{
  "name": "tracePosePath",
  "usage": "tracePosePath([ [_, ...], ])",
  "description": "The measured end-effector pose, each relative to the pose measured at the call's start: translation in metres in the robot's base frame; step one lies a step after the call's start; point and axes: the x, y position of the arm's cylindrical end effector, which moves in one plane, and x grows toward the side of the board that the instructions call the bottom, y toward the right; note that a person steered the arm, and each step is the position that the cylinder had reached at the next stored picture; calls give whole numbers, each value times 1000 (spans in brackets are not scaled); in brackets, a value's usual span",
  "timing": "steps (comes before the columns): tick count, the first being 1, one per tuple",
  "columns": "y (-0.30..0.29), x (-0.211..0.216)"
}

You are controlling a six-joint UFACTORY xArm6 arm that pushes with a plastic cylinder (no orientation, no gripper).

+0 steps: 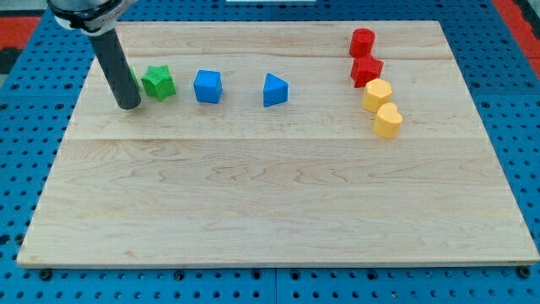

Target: Slide the red circle towards the left side of the board

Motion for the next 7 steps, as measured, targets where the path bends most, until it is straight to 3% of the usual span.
tracePosePath([
  [5,-1,-6],
  [6,40,3],
  [7,139,28],
])
